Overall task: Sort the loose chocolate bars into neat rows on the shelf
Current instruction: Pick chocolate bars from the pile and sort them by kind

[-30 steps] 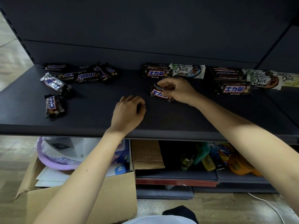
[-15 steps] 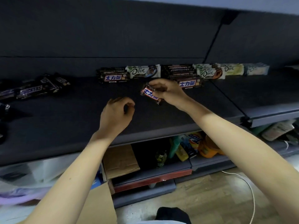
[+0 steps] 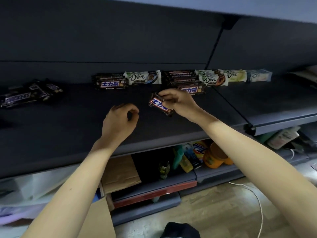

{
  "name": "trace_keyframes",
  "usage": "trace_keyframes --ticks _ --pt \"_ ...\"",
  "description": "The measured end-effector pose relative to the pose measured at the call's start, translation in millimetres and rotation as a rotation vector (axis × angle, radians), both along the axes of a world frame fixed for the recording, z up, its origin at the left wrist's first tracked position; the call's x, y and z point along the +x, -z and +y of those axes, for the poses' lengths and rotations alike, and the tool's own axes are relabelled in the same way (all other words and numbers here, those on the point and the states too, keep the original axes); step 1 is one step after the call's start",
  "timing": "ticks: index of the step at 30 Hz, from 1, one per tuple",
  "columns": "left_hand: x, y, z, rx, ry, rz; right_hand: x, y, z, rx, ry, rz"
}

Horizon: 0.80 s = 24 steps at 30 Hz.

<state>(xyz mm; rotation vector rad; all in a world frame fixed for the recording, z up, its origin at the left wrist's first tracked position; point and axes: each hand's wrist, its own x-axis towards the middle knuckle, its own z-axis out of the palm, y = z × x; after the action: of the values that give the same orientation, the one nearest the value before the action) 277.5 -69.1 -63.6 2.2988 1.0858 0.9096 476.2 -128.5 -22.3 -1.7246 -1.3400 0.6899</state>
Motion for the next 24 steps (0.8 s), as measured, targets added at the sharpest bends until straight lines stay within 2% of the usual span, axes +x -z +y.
trace_keyframes --ticks 15,19,24 --pt "-130.9 8.3 31.8 -0.039 -0.391 0.166 -120.1 11.4 131.8 0.05 -0.335 -0.307" --pt "-141.4 9.0 40.1 -0.065 -0.42 0.125 -139.1 6.0 172.1 0.101 -0.289 -0.335" --pt "-139.2 9.3 41.1 -0.049 -0.436 0.202 -154.6 5.1 213.4 0.093 -0.263 -0.349"
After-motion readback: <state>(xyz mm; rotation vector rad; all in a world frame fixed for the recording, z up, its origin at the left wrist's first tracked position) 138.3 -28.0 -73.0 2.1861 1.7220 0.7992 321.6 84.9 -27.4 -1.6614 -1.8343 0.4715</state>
